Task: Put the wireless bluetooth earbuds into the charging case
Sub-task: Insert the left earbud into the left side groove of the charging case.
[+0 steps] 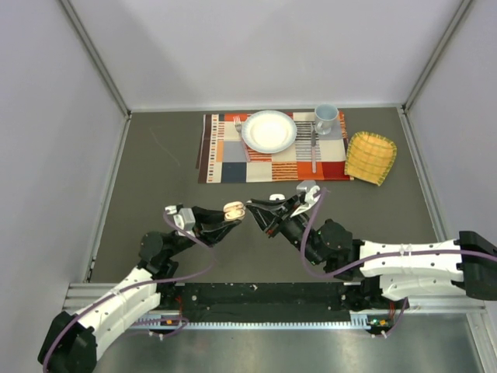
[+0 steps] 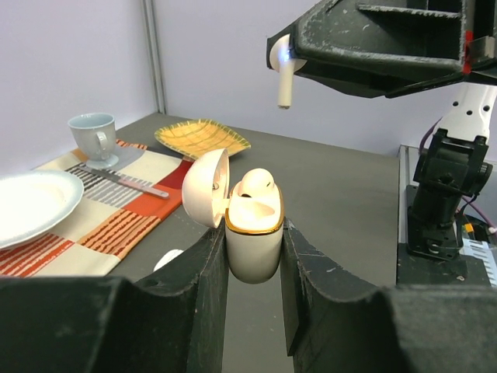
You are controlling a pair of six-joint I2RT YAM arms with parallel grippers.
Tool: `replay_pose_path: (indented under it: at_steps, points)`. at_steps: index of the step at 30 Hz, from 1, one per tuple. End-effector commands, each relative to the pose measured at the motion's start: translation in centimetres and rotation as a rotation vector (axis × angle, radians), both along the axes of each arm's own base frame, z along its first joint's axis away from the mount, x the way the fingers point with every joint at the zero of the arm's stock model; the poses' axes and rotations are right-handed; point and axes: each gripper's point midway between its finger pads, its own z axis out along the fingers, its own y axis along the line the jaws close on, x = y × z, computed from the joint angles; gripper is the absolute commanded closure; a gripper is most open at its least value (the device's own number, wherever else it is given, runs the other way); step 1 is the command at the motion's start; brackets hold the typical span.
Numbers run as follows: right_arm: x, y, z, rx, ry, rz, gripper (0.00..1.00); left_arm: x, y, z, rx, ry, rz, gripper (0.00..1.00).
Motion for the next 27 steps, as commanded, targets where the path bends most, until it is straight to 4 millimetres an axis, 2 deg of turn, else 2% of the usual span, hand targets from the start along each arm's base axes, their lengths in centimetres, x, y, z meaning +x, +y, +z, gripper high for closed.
replay_pose_path:
  at_steps: [1, 6, 18, 23, 27]
  points:
    - [-1.8, 1.4, 3.8, 0.12, -0.004, 0.103, 1.0, -0.7, 0.8, -3.1, 0.009, -0.009, 0.028, 1.0]
    - [-2.5, 2.3, 3.8, 0.12, 0.008, 0.151, 1.0, -0.8, 0.9, -3.0, 0.008, -0.023, 0.031, 1.0]
    - [-2.6, 3.7, 3.0, 0.085, 0.012, 0.172, 1.0, -0.7, 0.8, -3.4, 0.023, -0.019, 0.03, 1.0]
    - [-2.6, 4.3, 2.6, 0.062, 0.018, 0.175, 1.0, -0.8, 0.7, -3.3, 0.023, -0.018, 0.028, 1.0]
    - [-2.1, 5.0, 1.4, 0.015, 0.037, 0.156, 1.0, -0.7, 0.7, -3.3, 0.023, -0.01, 0.029, 1.0]
